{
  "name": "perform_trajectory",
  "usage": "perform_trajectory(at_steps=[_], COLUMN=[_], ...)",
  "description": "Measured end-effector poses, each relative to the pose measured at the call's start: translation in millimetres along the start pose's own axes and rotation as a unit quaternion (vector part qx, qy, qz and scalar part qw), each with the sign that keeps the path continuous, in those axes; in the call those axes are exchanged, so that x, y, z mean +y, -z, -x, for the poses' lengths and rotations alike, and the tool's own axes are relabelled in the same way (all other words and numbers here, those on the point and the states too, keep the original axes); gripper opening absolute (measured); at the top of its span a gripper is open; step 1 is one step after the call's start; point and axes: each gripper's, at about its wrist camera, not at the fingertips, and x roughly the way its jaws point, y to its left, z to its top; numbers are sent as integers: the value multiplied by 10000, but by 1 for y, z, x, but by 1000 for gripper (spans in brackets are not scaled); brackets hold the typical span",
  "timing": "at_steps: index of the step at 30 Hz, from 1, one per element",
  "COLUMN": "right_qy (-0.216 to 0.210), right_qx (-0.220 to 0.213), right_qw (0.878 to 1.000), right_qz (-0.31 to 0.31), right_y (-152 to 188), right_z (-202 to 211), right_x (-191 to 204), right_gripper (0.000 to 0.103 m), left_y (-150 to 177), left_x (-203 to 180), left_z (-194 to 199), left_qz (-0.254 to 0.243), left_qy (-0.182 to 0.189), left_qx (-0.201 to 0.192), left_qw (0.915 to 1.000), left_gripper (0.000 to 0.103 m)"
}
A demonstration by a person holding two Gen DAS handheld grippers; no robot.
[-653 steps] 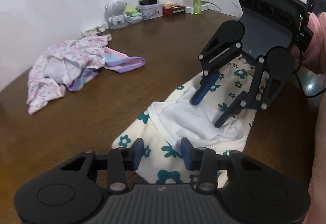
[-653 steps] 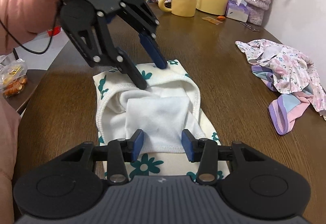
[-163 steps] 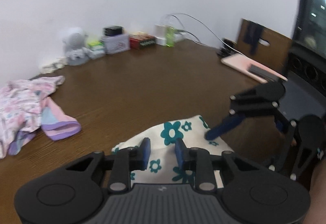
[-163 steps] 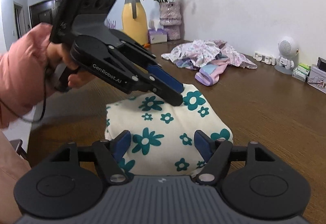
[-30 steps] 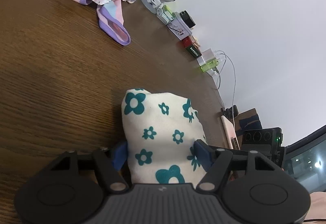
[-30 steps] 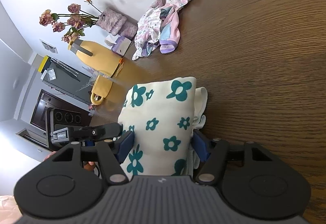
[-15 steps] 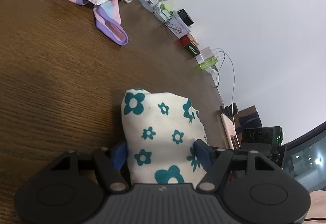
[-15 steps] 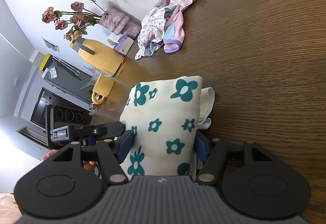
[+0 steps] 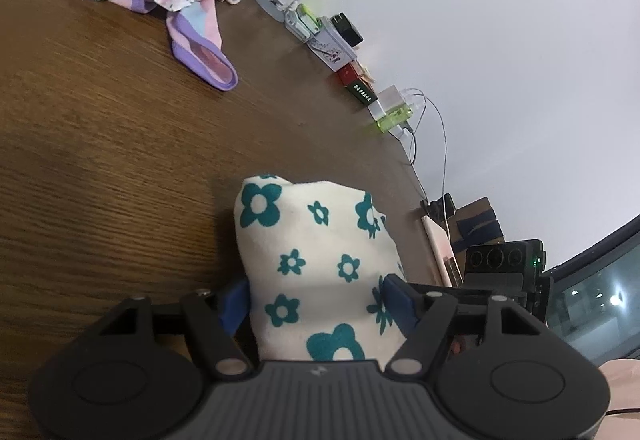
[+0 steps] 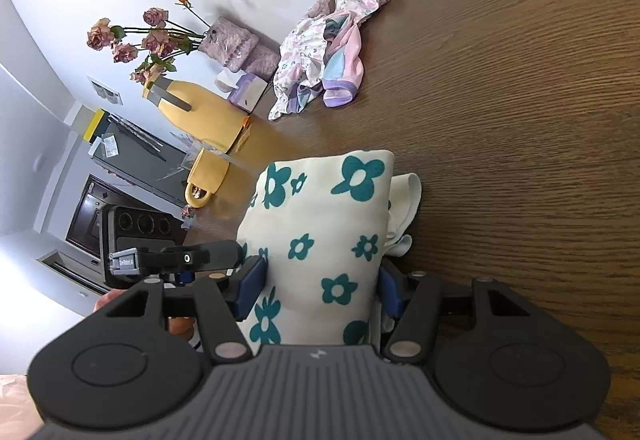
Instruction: Fold clothes
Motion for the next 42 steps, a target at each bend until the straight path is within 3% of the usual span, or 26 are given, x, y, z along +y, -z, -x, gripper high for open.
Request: perform_trajectory(at_steps=[7, 17, 33, 42], right_qy=[-107, -332, -496, -588], right_qx=[-74, -141, -290, -505], right_qw=[9999, 9988, 9981, 9970], right_qz=[-74, -317, -228, 20], right_y=[1, 6, -8, -42], right_z=[3, 4, 12, 36], right_x=[-4, -13, -4, 8], right_gripper=[55, 40, 37, 37], left_y=[0, 5, -4, -36], left_x=[-3, -8, -29, -70], left_z=[-3, -5, 2, -5], left_qz=[-94, -170, -246, -541], left_qy=[-56, -237, -305, -392], left_qx=[-70, -207, -537, -727], left_qw=[9999, 9994, 9978, 9951], left_gripper=[67, 62, 59, 59])
